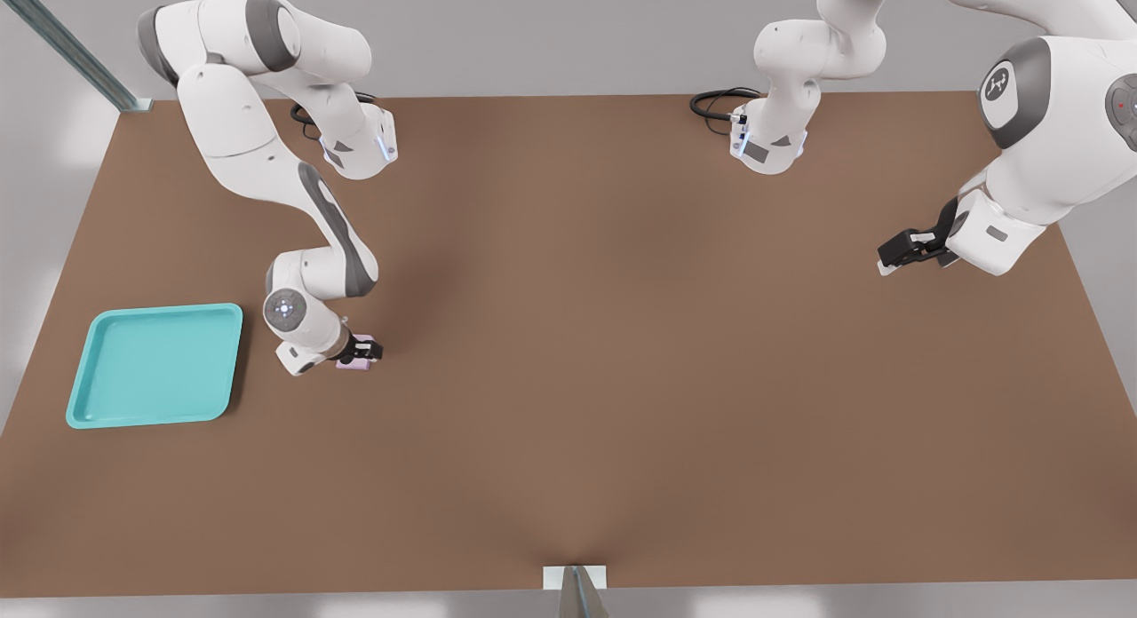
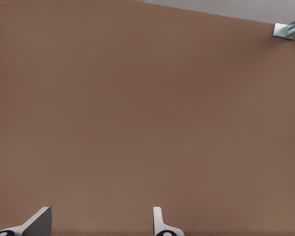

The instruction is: Keep left arm still and place phone on the tray with right arm

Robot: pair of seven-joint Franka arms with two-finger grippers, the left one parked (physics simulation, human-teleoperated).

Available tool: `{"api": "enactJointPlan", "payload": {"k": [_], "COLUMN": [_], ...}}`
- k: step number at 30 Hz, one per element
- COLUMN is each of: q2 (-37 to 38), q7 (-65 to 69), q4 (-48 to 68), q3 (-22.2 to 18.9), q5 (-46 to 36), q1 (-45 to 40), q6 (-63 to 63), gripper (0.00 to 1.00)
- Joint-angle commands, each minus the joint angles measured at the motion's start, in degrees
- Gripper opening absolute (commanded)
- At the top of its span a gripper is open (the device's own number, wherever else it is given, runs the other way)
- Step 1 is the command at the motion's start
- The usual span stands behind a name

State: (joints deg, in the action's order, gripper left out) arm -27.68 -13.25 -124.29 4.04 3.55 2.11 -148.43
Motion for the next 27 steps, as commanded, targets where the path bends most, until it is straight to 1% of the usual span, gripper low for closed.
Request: {"api": "enactJointPlan", "payload": {"k": [1, 5, 6, 7, 8, 9, 11, 13, 17, 19, 23, 26, 27], "q2": [-0.19, -0.89, -0.89, -0.89, -0.89, -0.89, -0.89, -0.1, 2.27, 5.0, 7.81, 9.31, 8.87], "q7": [2.61, 2.7, 2.7, 2.7, 2.7, 2.7, 2.7, 2.79, 2.97, 6.04, 17.55, 24.76, 28.01], "q4": [0.01, 0.1, 0.1, 0.1, 0.1, 0.1, 0.1, 0.1, 0.1, 0.27, 0.45, 0.36, 0.54], "q3": [0.0, 0.0, 0.0, 0.0, 0.0, 0.0, 0.0, 0.0, 0.0, 0.09, 0.09, 0.0, 0.0], "q5": [-0.12, -0.12, -0.12, -0.12, -0.12, -0.12, -0.12, -0.12, -0.04, 0.05, 0.05, 0.05, 0.14], "q1": [0.0, 0.0, 0.0, 0.0, 0.0, 0.0, 0.0, 0.18, -0.44, -4.12, -13.09, -19.25, -22.67], "q6": [-0.9, -1.16, -1.16, -1.16, -1.16, -1.16, -1.07, -0.64, -0.2, 1.56, 1.65, 1.56, 1.39], "gripper": [1.0, 1.0, 0.98, 0.9, 0.85, 0.83, 0.82, 0.8, 0.8, 0.8, 0.8, 0.8, 0.8]}}
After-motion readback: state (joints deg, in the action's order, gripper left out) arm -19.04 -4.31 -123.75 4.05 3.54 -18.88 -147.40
